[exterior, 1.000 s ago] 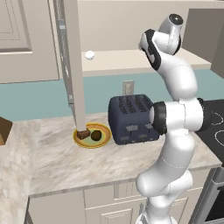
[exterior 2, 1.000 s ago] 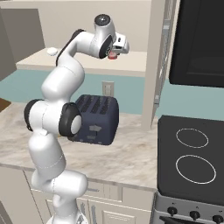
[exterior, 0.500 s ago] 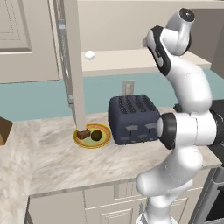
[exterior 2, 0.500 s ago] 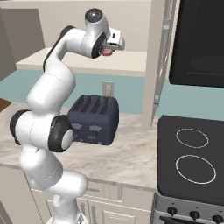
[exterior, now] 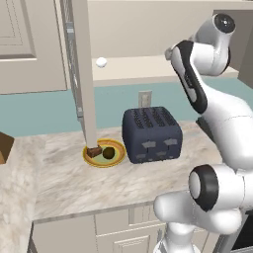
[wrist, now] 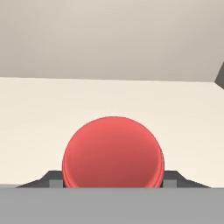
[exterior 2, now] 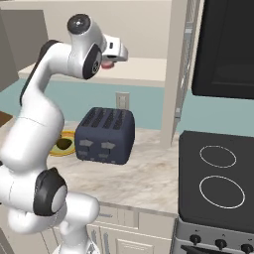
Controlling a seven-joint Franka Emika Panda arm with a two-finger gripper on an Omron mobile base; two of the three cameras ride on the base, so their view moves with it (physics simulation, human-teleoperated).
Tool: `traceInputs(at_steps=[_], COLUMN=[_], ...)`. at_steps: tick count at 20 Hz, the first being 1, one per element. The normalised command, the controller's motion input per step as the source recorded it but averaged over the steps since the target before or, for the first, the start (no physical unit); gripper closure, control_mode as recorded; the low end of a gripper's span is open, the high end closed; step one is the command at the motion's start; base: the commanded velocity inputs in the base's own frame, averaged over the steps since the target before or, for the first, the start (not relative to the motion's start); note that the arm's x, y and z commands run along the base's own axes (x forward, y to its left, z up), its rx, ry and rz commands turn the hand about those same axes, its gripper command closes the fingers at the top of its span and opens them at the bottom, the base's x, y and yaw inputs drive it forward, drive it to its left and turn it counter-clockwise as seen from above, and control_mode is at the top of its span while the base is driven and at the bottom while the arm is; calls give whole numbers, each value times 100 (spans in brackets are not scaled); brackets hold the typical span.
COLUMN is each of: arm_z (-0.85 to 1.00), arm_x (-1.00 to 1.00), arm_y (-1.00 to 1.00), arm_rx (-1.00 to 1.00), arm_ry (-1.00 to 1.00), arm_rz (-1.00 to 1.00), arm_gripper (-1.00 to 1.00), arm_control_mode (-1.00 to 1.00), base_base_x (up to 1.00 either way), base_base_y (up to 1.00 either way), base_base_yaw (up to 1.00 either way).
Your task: Pick the avocado and bread from the counter and place them on the plate. Then pick the jam from the cabinet and place it next to the plate. Lastly close the cabinet door.
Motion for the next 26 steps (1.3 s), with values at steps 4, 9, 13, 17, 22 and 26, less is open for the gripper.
traceInputs(at_steps=[4, 9, 13, 17, 22, 26], arm_z=[0, 0, 0, -5, -14, -26], arm_x=[-99, -92, -87, -71, -54, -46], arm_y=[46, 50, 50, 47, 44, 37], arm_rx=[-2, -1, -1, 0, 0, 0], arm_ry=[0, 0, 0, 1, 4, 3], arm_rz=[5, 10, 13, 14, 16, 16], arm_gripper=[100, 100, 100, 100, 100, 100], arm_control_mode=[-100, -100, -100, -100, -100, -100], base_base_x=[0, 0, 0, 0, 0, 0], base_base_y=[0, 0, 0, 0, 0, 0], base_base_yaw=[0, 0, 0, 0, 0, 0])
